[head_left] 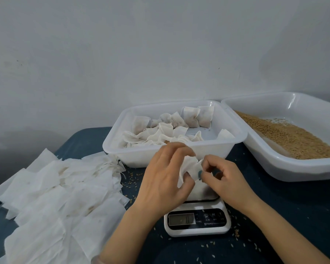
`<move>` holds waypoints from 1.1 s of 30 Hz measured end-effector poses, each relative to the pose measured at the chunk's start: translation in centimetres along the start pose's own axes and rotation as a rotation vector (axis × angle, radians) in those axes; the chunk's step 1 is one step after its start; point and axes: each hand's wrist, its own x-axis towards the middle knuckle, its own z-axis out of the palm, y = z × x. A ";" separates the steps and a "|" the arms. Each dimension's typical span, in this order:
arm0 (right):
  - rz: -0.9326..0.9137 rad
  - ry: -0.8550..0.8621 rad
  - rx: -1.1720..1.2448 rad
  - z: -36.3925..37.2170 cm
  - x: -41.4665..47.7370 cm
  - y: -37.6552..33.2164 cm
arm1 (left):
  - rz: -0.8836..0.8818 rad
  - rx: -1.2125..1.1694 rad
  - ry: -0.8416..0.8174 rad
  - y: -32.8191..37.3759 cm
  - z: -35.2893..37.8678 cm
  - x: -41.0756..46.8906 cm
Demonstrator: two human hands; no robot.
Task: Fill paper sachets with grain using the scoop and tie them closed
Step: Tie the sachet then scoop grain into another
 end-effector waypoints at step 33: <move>0.078 0.037 0.101 -0.8 0.4 0.1 | -0.162 -0.037 -0.277 -2.2 -0.9 -0.4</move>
